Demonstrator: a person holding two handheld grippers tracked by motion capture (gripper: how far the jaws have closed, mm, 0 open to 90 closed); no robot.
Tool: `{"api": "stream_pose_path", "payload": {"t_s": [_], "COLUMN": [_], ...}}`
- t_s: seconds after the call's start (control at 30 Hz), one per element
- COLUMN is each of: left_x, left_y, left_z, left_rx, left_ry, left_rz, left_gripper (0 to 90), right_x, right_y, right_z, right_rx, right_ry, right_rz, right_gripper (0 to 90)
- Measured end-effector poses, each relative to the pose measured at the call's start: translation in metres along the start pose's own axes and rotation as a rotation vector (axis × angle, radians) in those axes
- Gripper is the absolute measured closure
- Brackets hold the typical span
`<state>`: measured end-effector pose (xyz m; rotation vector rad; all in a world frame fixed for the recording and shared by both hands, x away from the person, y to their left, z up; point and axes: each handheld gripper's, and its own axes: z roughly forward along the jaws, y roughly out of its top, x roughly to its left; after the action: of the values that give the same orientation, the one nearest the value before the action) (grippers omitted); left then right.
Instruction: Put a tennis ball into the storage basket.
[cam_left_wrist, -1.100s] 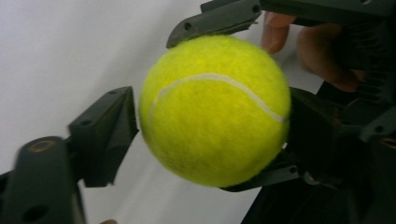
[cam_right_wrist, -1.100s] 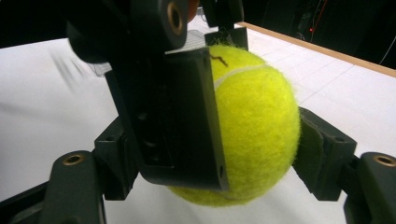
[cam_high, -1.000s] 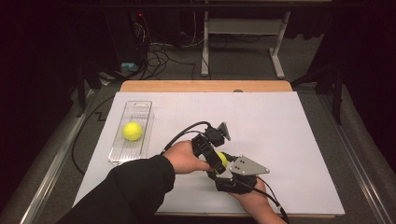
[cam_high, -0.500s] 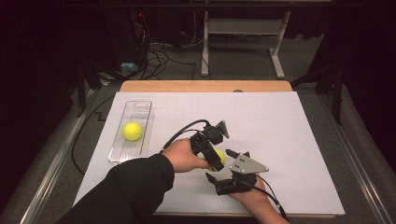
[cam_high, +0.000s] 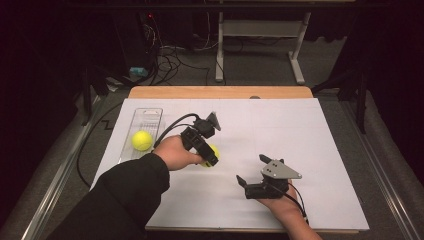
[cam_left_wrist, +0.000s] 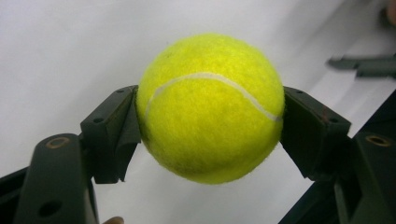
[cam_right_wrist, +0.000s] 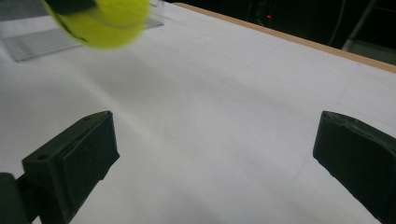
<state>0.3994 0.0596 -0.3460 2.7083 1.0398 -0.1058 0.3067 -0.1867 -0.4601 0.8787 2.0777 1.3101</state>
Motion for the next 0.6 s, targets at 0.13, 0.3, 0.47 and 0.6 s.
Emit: {"api": "stream_pose_path", "payload": {"t_s": [0.13,0.3,0.47,0.6], "left_x": [0.014,0.034,0.057,0.072], "left_y": [-0.012,-0.028,-0.048,-0.064], "left_z": [-0.007,-0.019,-0.038,-0.049], "left_rx": [0.007,0.017,0.012,0.022], "left_ry": [0.029,0.080,0.119,0.149], "left_rz": [-0.034,-0.076,-0.131,-0.166], "left_gripper": [26.9,27.0,26.9,26.9], "right_x": [-0.014,-0.030,-0.048,-0.059], "right_y": [-0.004,-0.010,-0.016,-0.022], "right_z": [-0.004,-0.012,-0.027,-0.040], "right_rx": [0.008,0.013,0.005,0.004], "right_ry": [-0.046,-0.091,-0.150,-0.179], "right_rz": [0.019,0.036,0.067,0.095], "right_gripper": [0.0,0.0,0.0,0.0]}}
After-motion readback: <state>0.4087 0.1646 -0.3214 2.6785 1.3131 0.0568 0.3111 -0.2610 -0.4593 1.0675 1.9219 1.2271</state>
